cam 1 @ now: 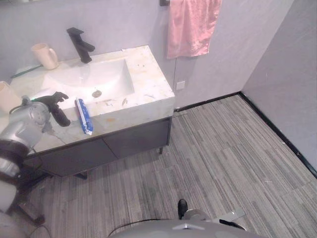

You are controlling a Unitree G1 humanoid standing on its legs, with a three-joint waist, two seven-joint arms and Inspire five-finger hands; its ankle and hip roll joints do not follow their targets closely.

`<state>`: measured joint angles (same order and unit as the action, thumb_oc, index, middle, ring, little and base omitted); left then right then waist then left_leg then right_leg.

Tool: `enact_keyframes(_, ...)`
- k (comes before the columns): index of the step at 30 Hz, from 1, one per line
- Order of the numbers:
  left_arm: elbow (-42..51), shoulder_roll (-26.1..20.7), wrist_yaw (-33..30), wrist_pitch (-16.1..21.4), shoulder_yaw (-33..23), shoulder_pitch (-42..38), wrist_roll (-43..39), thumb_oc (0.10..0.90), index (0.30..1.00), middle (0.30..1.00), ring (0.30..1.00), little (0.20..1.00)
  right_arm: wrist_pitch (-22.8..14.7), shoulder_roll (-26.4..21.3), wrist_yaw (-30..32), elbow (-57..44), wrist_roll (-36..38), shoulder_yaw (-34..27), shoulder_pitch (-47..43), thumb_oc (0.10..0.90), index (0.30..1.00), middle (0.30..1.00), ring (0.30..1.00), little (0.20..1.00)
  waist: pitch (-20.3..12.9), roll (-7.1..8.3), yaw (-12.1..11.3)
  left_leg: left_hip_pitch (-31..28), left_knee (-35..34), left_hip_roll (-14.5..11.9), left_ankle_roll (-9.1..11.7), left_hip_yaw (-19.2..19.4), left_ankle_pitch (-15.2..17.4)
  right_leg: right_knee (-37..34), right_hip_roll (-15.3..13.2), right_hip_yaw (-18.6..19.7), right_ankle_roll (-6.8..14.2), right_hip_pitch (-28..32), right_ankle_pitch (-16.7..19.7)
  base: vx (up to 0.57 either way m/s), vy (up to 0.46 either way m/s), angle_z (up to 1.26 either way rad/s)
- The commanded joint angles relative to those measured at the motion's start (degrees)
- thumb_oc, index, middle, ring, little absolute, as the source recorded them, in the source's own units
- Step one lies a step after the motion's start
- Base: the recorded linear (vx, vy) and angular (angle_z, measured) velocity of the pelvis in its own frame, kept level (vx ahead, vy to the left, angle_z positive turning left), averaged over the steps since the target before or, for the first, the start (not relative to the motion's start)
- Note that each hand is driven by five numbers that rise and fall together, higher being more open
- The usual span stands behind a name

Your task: Organize the bathroom.

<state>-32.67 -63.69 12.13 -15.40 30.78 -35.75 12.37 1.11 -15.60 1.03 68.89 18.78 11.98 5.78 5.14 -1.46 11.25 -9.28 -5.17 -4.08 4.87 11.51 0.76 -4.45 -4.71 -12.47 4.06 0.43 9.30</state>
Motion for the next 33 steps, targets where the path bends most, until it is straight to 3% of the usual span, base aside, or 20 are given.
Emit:
enact_keyframes(1,1.02,-4.55,-3.77,0.13,-5.61,-6.45,3.05,0.8,0.9,0.9,0.9,0.9,0.13,-1.06,0.49,0.47,1.29,0.55,-2.2,0.8,0.9,0.9,0.9,0.9,-1.07,-3.34,0.04,3.36,6.04,2.97,-3.95,6.59,3.19,5.68,0.94,4.24,6.71,0.95,-10.53,0.0,0.0,0.0)
enact_keyframes(15,6.86,-5.41,-11.28,10.01,-7.38,-6.46,7.21,0.8,0.9,0.9,0.9,0.9,-0.57,-0.62,-0.08,1.39,1.37,-0.04,-2.05,0.8,0.9,0.9,0.9,0.9,-1.46,-3.35,0.08,3.1,5.74,2.91,-3.8,6.64,3.19,5.54,0.87,4.71,6.8,0.88,-10.32,0.0,0.0,0.0)
enact_keyframes(18,7.22,-5.88,-10.7,11.11,-7.06,-6.44,7.54,0.8,0.9,0.9,0.9,0.9,-0.6,-0.73,-0.19,1.36,1.19,-0.26,-1.94,0.8,0.9,0.9,0.9,0.9,-1.42,-3.46,0.14,3.07,5.76,2.92,-3.79,6.63,3.22,5.57,0.86,4.76,6.83,0.88,-10.33,0.0,0.0,0.0)
enact_keyframes(22,7.49,-6.58,-5.47,13.99,-6.45,-5.95,7.57,0.8,0.9,0.9,0.9,0.9,-0.65,-0.88,-0.19,1.43,1.21,-0.79,-1.93,0.8,0.9,0.9,0.9,0.9,-1.41,-3.7,0.19,3.08,5.76,2.9,-3.77,6.54,3.25,5.62,0.82,4.92,6.93,0.75,-10.24,0.0,0.0,0.0)
enact_keyframes(33,6.64,-10.53,-6.53,18.15,-7.08,-6.7,6.87,0.8,0.9,0.9,0.9,0.9,-0.36,-1.76,-0.7,1.85,0.63,-1.2,-1.98,0.8,0.9,0.9,0.9,0.9,-1.53,-4.4,-0.11,3.03,5.67,3.03,-3.64,6.11,3.07,5.24,0.76,4.8,6.98,1.16,-10.14,0.0,0.0,0.0)
